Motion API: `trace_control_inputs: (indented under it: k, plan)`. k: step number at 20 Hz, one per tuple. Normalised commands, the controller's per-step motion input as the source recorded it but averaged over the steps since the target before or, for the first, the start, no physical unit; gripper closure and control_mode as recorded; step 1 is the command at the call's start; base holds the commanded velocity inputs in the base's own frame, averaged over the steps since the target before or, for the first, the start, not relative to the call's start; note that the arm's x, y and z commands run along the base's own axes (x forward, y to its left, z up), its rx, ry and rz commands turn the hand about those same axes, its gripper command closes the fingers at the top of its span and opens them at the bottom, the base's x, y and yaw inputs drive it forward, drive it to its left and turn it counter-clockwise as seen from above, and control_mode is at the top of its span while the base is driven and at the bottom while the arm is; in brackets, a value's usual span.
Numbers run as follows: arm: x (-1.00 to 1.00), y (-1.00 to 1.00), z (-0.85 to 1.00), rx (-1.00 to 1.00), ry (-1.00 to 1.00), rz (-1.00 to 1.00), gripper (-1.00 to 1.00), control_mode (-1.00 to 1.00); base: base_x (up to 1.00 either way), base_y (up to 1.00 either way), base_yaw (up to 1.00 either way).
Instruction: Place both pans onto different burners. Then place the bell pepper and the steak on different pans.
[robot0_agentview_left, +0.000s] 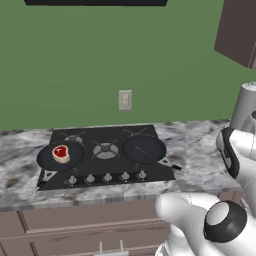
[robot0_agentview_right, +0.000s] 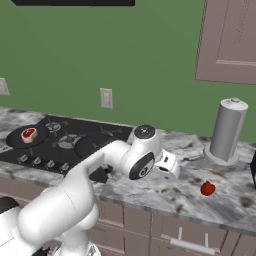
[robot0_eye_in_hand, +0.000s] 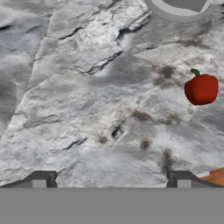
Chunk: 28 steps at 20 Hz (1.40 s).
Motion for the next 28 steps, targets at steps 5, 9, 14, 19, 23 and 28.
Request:
trace_control_inputs:
  k: [5,9,14,19,23,28]
  plan:
    - [0.00,-0.46,0.00,0.01,-0.01,-0.18,-1.00,-1.00,0.00,0.00,0.00]
    - [-0.01,-0.51,0.00,0.02,-0.04,-0.01,-1.00,-1.00,0.00,0.00,0.00]
    - [0.00,-0.42,-0.02,0.02,-0.04,0.00,-1.00,-1.00,0.00,0.00,0.00]
    - [0.00,-0.40,-0.03,0.00,-0.03,0.00,-1.00,-1.00,0.00,0.00,0.00]
    - [0.00,-0.37,-0.04,0.01,-0.05,0.04,-1.00,-1.00,0.00,0.00,0.00]
    - [0.06,-0.30,-0.05,0.02,-0.01,0.03,-1.00,-1.00,0.00,0.00,0.00]
